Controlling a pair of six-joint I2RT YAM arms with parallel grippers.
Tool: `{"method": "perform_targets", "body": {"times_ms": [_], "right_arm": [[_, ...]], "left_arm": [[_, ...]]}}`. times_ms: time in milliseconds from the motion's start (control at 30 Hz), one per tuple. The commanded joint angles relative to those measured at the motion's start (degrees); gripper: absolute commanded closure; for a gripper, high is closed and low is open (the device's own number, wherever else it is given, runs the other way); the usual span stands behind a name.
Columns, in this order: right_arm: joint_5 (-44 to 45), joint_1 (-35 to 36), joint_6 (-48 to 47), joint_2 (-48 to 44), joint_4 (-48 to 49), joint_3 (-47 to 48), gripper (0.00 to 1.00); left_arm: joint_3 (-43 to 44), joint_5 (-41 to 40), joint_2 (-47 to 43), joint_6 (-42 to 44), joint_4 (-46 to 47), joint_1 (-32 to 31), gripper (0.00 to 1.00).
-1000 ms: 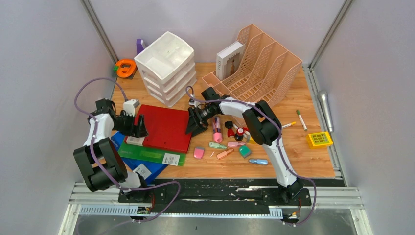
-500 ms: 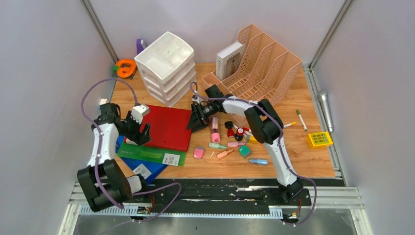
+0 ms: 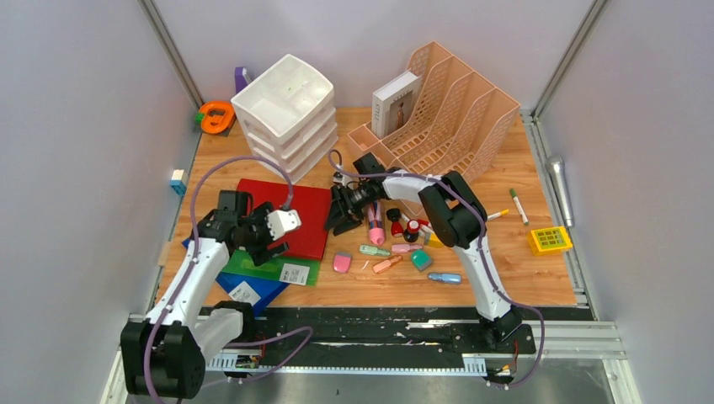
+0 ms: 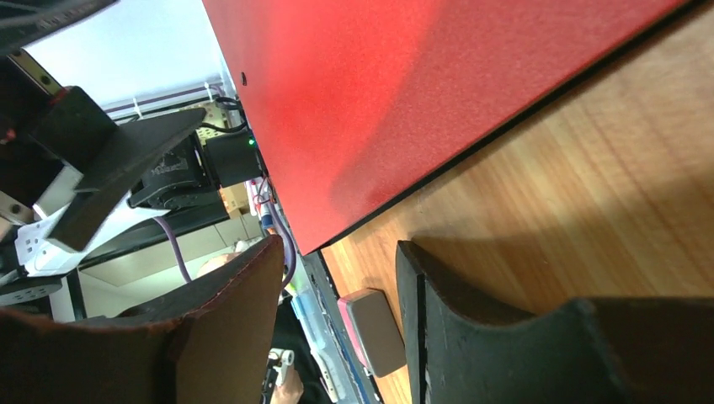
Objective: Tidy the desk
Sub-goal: Pick up the folder from the center of the board.
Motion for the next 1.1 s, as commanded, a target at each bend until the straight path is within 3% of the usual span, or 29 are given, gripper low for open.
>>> {"method": "perform_targets", "body": {"times_ms": [0, 167, 500, 833, 1067], "right_arm": [[1.7, 1.8, -1.4, -1.3, 0.1, -0.1, 0.46], [2.1, 2.7, -0.8, -0.6, 0.3, 0.1, 0.46], [-2.1, 2.7, 3.2, 0.2, 3.8, 0.5, 0.53], [-2.1, 2.7, 4.8, 1.0, 5.4, 0.0, 0.56], [-0.6, 2.7, 4.7, 0.7, 4.6, -0.7, 0.53]], "left_arm": [[-3.4, -6.7, -1.7, 3.4, 5.6, -5.1, 0.1], [-8.5, -12.3, -0.2, 5.0, 12.0, -8.5, 0.12], [-13.7, -13.6, 0.6, 4.5, 19.1, -11.1, 0.25], [-14.4, -13.1, 1.0, 0.0, 21.2, -13.6, 0.28], [-13.8, -13.5, 0.2, -2.5, 20.3, -13.8, 0.26]]}}
